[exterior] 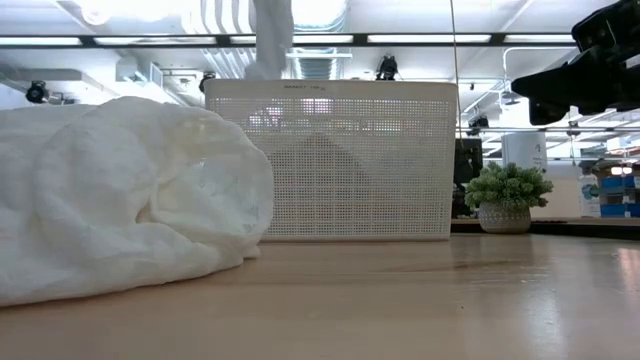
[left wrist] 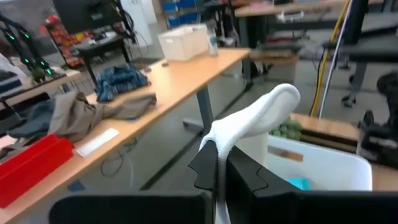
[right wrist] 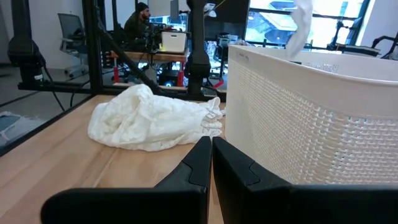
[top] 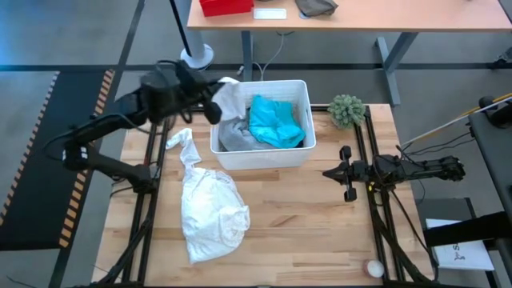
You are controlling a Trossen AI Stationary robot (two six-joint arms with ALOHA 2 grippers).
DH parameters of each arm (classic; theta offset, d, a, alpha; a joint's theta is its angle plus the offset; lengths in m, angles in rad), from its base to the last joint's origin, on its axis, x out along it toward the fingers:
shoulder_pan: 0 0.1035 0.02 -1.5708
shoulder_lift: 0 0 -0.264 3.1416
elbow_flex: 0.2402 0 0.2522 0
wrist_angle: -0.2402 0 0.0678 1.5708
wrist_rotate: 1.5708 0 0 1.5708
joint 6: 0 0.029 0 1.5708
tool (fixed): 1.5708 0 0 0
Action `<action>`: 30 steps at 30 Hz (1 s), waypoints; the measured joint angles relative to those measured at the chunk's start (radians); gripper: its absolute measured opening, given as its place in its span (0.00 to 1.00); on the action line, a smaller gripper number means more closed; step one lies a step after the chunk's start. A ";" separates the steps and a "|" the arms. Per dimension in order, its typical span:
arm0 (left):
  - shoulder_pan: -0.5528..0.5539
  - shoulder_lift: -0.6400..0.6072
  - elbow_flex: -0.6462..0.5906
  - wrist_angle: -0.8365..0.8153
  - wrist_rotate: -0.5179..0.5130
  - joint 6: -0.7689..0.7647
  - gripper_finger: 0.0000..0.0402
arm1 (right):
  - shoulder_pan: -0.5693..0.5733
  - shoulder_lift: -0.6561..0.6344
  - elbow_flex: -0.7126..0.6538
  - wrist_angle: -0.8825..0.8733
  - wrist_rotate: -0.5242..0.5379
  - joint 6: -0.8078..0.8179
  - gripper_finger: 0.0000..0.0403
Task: Sort clothes
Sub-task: Put the white sock into the white laundry bin
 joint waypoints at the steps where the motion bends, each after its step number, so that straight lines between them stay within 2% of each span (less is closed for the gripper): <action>1: 0.000 0.014 0.000 -0.004 0.004 0.000 0.00 | 0.000 0.000 0.000 0.000 0.000 0.001 0.00; 5: 0.000 0.076 0.000 -0.008 0.022 0.000 0.01 | 0.000 0.000 0.000 0.000 0.000 0.000 0.00; 10: 0.000 0.139 0.000 -0.016 0.024 0.003 0.08 | 0.000 0.000 0.000 0.000 0.000 0.000 0.00; 21: 0.001 0.181 0.001 -0.090 0.019 0.015 0.40 | 0.000 0.000 0.000 0.000 0.000 0.000 0.00; 23: 0.001 0.166 0.001 -0.136 -0.014 0.017 0.44 | 0.000 0.000 0.000 0.000 0.000 0.001 0.00; 26: 0.001 0.128 0.001 -0.256 -0.114 0.005 0.43 | 0.000 0.000 0.000 0.000 0.000 0.000 0.00; 28: 0.007 0.104 0.002 -0.357 -0.145 -0.023 0.36 | 0.000 0.000 0.000 0.000 0.000 0.001 0.00; 30: 0.016 0.081 0.002 -0.441 -0.154 -0.052 0.26 | 0.000 0.000 0.000 0.000 0.000 0.001 0.00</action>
